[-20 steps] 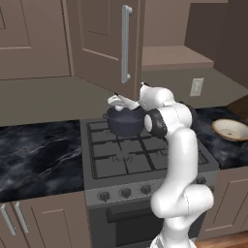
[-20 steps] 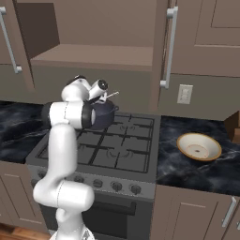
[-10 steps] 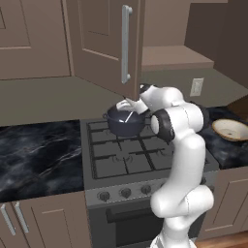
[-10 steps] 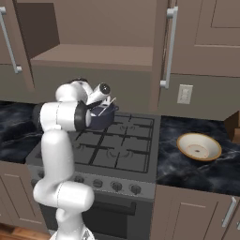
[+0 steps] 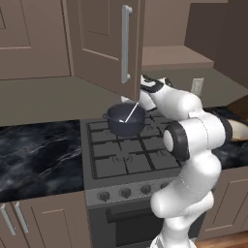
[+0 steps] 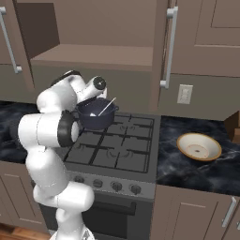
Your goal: Open the cabinet and move the ladle to the pot. Then close the cabinet.
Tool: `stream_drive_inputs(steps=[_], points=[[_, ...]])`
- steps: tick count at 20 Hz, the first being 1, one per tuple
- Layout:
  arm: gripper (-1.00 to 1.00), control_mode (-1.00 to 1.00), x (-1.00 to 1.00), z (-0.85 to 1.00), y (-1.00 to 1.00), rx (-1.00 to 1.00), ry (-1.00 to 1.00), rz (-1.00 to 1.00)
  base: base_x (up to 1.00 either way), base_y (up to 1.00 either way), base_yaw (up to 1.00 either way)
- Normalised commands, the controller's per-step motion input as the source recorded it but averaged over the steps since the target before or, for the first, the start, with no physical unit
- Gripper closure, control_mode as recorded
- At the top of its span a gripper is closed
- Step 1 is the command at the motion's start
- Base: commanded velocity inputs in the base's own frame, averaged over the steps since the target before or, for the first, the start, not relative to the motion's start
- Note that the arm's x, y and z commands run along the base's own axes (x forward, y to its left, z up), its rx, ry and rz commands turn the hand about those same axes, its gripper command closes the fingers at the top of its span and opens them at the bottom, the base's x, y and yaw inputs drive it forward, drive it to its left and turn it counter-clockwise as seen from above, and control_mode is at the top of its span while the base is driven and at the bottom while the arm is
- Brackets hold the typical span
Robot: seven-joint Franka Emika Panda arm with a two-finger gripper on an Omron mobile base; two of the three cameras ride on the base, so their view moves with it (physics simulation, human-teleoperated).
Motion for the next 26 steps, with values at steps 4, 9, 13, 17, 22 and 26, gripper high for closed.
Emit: stream_drive_inputs(steps=[4,9,13,17,22,26], points=[[-1.00,-1.00,-1.00,0.59,-0.38,-0.02,0.00,-0.03,0.00,0.00,0.00],[-1.00,-1.00,-1.00,0.77,-0.57,-0.05,0.00,-0.08,0.00,0.00,0.00],[-1.00,-1.00,-1.00,0.99,-0.38,-0.05,0.00,-0.09,0.00,0.00,0.00],[-1.00,-1.00,-1.00,1.00,-0.08,-0.07,0.00,-0.06,0.00,0.00,0.00],[-1.00,-1.00,-1.00,0.92,0.00,-0.11,0.00,-0.04,0.00,0.00,0.00],[-1.00,-1.00,-1.00,0.54,0.00,-0.11,0.00,-0.02,0.00,0.00,0.00]])
